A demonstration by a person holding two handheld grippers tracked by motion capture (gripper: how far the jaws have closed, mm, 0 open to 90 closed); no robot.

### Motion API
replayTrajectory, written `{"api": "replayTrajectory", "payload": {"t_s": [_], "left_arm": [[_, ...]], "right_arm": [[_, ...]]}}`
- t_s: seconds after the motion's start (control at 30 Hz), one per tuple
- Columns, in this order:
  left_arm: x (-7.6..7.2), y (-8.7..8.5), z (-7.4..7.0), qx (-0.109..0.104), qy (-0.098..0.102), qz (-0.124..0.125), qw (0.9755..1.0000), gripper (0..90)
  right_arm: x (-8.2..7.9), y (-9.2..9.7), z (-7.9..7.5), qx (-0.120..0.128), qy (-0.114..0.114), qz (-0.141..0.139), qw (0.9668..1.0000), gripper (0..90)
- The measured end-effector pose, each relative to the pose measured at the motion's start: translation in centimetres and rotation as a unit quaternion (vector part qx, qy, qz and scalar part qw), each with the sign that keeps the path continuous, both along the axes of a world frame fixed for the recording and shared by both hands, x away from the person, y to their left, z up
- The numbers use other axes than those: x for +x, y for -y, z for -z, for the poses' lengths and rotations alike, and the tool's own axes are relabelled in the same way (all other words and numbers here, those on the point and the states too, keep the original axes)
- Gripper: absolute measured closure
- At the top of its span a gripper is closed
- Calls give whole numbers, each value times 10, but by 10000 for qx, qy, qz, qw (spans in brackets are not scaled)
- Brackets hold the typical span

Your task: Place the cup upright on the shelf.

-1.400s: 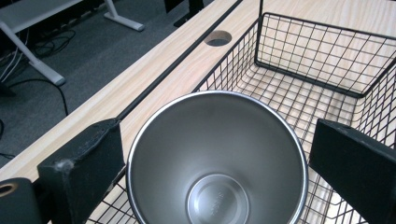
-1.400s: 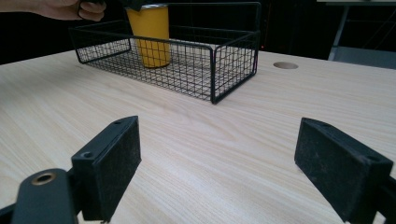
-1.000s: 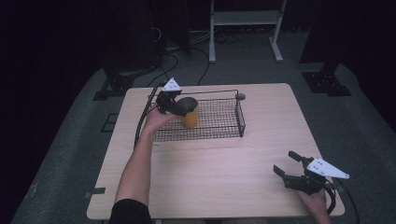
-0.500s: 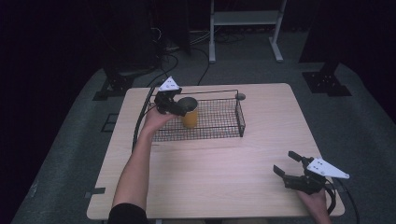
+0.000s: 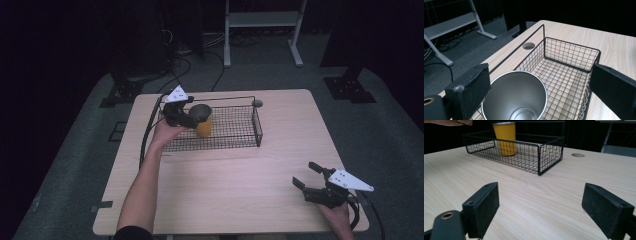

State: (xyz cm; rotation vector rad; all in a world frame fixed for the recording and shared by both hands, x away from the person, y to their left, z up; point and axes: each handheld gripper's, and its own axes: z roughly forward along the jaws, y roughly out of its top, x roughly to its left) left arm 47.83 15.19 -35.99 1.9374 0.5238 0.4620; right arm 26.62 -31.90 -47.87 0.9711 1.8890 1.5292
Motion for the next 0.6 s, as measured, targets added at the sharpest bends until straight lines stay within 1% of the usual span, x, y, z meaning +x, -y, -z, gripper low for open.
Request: {"api": "replayTrajectory", "payload": {"t_s": [0.1,0.2,0.27,0.37,0.5,0.53,0.6], "left_arm": [[-4,-1,0,-34,30,6,10000,25],[-7,-1,-1,7,-13,55,10000,24],[-9,-1,-3,2,19,78,10000,24],[-14,-1,-4,-13,132,73,9999,25],[-20,-3,-4,-52,162,74,9998,25],[-22,-4,-2,-78,158,58,9998,25],[-24,-5,-1,-82,80,75,9999,25]], "right_arm": [[0,0,0,-1,1,-4,10000,135],[0,0,0,1,-1,-4,10000,135],[0,0,0,1,-2,-6,10000,135],[0,0,0,0,-2,-7,10000,135],[0,0,0,-1,1,-11,10000,135],[0,0,0,-2,-1,-11,10000,135],[0,0,0,0,-1,-13,10000,135]]}}
